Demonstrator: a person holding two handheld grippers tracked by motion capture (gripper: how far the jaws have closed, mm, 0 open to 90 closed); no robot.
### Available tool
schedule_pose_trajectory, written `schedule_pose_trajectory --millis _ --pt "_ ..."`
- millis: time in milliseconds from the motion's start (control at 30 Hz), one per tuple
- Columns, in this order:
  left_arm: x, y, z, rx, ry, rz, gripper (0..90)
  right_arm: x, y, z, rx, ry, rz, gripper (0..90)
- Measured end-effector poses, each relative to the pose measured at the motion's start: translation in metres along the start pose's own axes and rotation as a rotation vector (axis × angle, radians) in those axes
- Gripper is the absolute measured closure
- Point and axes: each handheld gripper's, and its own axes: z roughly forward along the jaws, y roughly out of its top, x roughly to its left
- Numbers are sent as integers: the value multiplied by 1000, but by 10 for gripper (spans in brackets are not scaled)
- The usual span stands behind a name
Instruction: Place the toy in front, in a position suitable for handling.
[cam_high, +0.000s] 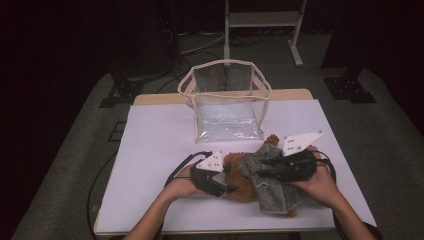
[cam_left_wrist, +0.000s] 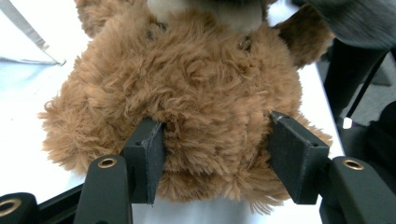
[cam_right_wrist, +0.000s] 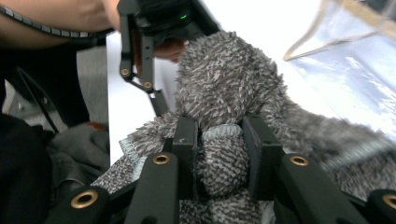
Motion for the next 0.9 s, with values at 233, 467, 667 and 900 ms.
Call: schedule_pose_trajectory --millis 233,467,667,900 --pt "7 -11 -10 -18 19 -33 459 -3 -18 -3 27 -26 39 684" --pt "7 -6 -6 -21 53 0 505 3 -30 -14 31 -56 55 689" --pt "10 -3 -7 -45 63 -22 514 11 2 -1 28 -48 -44 689" --pt "12 -6 -12 -63 65 -30 514 6 -7 16 16 -16 -10 692"
